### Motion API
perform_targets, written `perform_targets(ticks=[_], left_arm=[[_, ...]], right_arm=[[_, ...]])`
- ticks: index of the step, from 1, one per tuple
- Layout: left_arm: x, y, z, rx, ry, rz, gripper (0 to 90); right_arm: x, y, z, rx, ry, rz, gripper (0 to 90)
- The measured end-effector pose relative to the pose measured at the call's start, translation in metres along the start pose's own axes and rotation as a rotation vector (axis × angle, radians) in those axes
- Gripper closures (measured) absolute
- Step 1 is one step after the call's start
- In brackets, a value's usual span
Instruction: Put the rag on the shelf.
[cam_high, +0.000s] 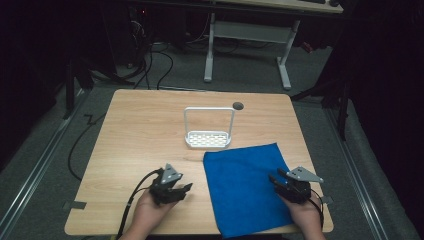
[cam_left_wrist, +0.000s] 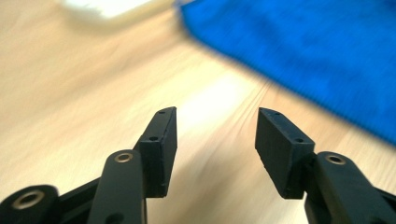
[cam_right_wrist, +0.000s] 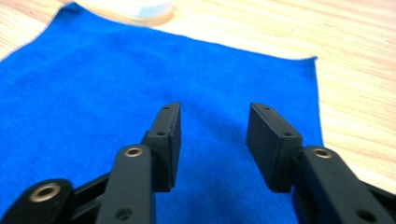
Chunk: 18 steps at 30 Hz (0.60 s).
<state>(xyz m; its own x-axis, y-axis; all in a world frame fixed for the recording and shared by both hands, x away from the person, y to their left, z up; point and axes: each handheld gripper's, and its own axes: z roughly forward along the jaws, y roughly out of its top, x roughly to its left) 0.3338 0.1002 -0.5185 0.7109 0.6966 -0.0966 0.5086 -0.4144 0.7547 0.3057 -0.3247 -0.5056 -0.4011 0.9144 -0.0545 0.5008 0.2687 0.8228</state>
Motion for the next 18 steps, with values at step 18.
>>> perform_targets(ticks=[18], left_arm=[[0.017, 0.000, 0.001, -0.041, 0.012, -0.063, 47.3]], right_arm=[[0.004, -0.001, 0.002, 0.003, -0.014, -0.005, 51.0]])
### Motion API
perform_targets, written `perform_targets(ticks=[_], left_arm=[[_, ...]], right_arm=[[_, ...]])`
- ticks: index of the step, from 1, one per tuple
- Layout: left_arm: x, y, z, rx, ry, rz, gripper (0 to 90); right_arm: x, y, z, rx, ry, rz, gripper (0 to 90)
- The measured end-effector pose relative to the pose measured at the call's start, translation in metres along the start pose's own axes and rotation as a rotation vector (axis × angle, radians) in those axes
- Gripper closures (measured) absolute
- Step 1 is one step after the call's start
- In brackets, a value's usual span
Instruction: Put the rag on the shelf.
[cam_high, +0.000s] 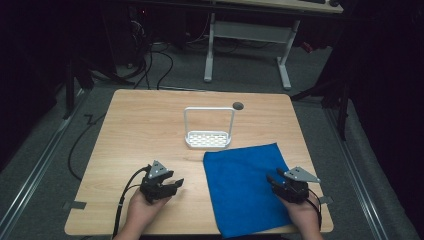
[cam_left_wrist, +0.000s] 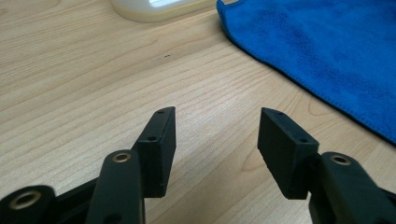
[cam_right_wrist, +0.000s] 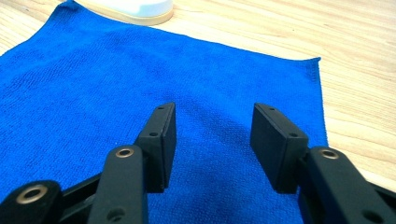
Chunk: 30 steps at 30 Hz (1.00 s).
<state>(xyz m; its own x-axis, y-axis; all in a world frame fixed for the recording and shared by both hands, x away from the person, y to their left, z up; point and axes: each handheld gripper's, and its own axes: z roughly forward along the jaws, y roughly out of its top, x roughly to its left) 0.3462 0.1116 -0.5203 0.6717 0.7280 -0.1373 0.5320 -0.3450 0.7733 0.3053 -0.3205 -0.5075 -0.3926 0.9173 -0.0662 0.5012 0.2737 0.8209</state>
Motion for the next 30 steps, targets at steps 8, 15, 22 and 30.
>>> perform_targets(ticks=[8, 15, 22, 30], left_arm=[[-0.020, 0.005, 0.009, -0.005, -0.057, 0.028, 50.7], [-0.056, 0.020, 0.024, -0.018, -0.143, 0.091, 62.6], [-0.087, 0.029, 0.044, 0.033, -0.198, 0.199, 88.5], [-0.099, 0.025, 0.061, 0.111, -0.232, 0.237, 89.9]], right_arm=[[-0.004, 0.001, -0.002, -0.004, 0.003, -0.001, 54.5], [-0.006, 0.000, -0.003, -0.002, 0.004, 0.004, 54.7], [-0.011, -0.009, -0.014, 0.008, -0.010, 0.018, 59.4], [-0.015, -0.015, -0.021, 0.028, -0.008, 0.038, 64.2]])
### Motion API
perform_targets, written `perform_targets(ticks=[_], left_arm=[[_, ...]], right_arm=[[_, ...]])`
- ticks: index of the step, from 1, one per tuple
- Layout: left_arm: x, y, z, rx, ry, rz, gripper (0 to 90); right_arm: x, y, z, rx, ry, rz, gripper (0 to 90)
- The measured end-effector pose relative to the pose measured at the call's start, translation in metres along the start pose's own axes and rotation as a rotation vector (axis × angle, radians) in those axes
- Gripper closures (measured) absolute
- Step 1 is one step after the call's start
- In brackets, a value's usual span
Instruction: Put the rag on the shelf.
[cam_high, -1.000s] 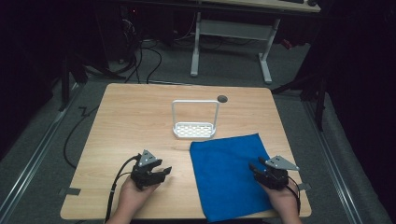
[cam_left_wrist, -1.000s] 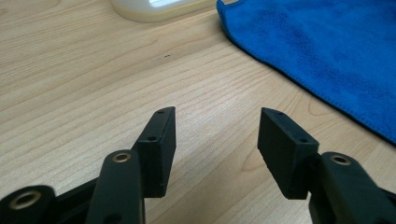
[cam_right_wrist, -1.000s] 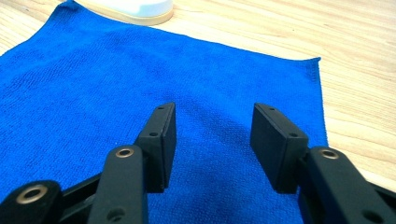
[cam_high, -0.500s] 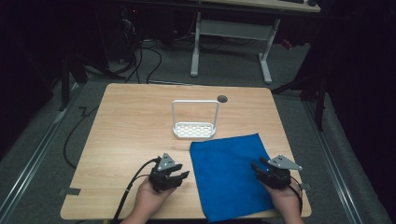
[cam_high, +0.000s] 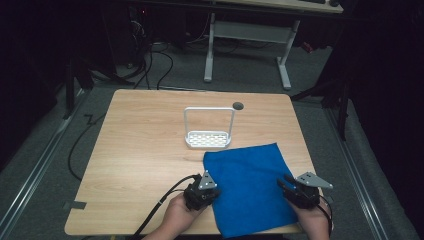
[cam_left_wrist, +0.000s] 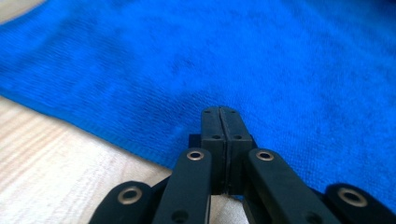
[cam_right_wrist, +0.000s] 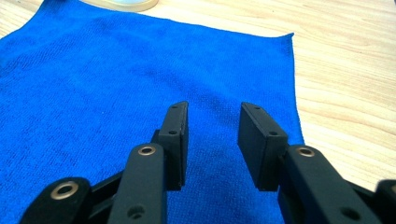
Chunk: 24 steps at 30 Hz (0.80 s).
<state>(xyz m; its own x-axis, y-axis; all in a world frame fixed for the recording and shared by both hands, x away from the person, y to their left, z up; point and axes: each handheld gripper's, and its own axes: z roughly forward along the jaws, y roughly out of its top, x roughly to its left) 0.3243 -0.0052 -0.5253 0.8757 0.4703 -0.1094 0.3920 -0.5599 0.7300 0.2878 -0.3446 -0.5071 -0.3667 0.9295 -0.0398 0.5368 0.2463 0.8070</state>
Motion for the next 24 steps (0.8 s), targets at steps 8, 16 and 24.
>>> perform_targets(ticks=[8, 16, 24], left_arm=[[0.004, -0.008, -0.006, 0.008, -0.007, -0.001, 89.9], [0.017, -0.023, -0.024, 0.007, 0.023, -0.050, 89.9], [0.031, -0.035, -0.039, -0.005, 0.055, -0.107, 89.8]], right_arm=[[0.000, 0.004, 0.006, 0.004, 0.020, -0.008, 68.7], [0.001, 0.011, 0.015, 0.011, 0.027, -0.017, 77.4], [0.005, 0.017, 0.045, 0.134, 0.039, -0.055, 87.0]])
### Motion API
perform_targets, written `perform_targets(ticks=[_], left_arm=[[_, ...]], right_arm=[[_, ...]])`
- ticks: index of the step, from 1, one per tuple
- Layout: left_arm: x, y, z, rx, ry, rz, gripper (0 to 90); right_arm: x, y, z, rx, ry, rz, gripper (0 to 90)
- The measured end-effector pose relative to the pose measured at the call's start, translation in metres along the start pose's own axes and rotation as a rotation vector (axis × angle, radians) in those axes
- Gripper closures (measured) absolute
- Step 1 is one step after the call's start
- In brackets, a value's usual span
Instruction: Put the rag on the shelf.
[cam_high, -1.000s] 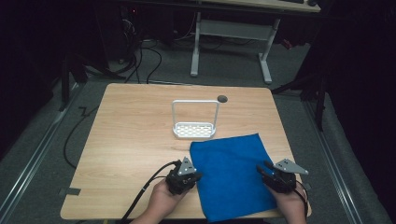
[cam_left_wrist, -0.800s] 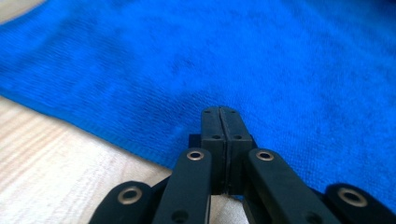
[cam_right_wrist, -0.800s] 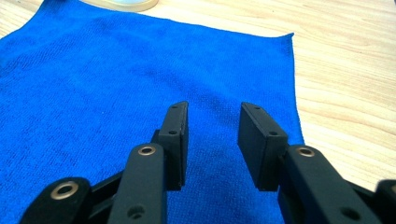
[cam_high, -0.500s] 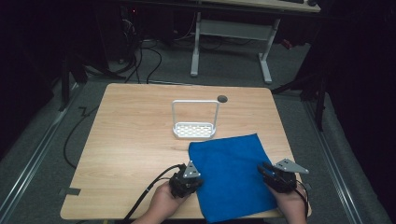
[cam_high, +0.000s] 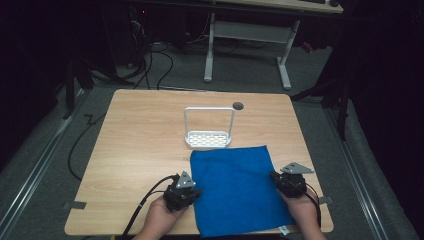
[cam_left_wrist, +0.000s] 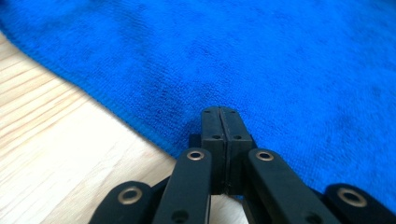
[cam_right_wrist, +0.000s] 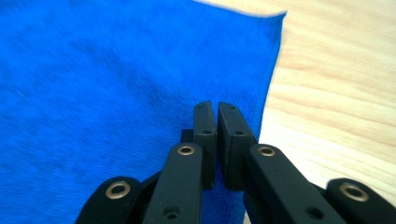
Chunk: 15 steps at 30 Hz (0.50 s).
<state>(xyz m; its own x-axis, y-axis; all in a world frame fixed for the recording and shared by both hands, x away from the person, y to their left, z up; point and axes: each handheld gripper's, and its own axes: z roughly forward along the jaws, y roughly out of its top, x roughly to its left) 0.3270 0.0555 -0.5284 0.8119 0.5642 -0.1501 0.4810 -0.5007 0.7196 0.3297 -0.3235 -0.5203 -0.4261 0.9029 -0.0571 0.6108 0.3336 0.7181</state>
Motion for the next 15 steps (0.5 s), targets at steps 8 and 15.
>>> perform_targets(ticks=[8, 15], left_arm=[[0.015, -0.007, -0.013, 0.008, 0.043, -0.029, 89.8], [0.031, -0.025, -0.037, 0.027, 0.010, -0.092, 89.8]], right_arm=[[0.017, 0.000, 0.004, 0.014, 0.047, -0.038, 87.0], [0.039, -0.001, 0.003, 0.006, 0.118, -0.062, 86.5]])
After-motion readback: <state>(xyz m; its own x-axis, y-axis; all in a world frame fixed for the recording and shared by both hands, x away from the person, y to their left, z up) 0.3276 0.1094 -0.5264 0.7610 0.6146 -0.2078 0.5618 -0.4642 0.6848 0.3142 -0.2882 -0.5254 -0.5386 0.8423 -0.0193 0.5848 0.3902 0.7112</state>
